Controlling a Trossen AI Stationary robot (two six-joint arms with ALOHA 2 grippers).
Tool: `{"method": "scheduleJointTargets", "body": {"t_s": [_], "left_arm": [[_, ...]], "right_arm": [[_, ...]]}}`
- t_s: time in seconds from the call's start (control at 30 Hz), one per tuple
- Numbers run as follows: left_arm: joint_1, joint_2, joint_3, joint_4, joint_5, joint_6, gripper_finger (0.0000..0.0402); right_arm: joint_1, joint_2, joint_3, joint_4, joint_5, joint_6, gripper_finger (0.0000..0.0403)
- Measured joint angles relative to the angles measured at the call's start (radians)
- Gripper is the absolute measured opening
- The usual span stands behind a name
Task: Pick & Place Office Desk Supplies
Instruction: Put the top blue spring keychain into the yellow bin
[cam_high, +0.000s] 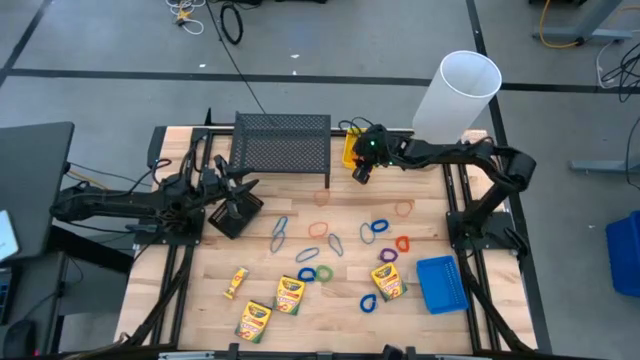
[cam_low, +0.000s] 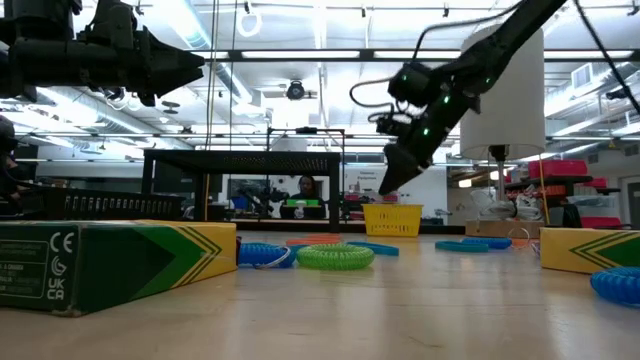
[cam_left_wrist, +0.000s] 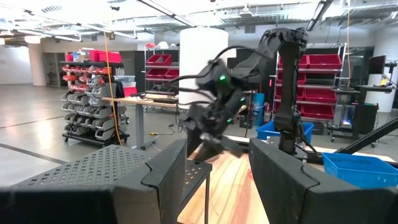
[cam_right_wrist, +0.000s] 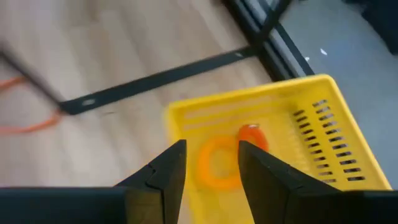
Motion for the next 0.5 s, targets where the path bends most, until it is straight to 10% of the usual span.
{"method": "scheduleJointTargets", "body": {"t_s": [0.5], "left_arm": [[0.0,0.0,0.0,-0.017,0.0,0.0,0.0181]], "right_arm": [[0.272,-0.07,0.0,-0.347,-0.003,0.046,0.0149]]}}
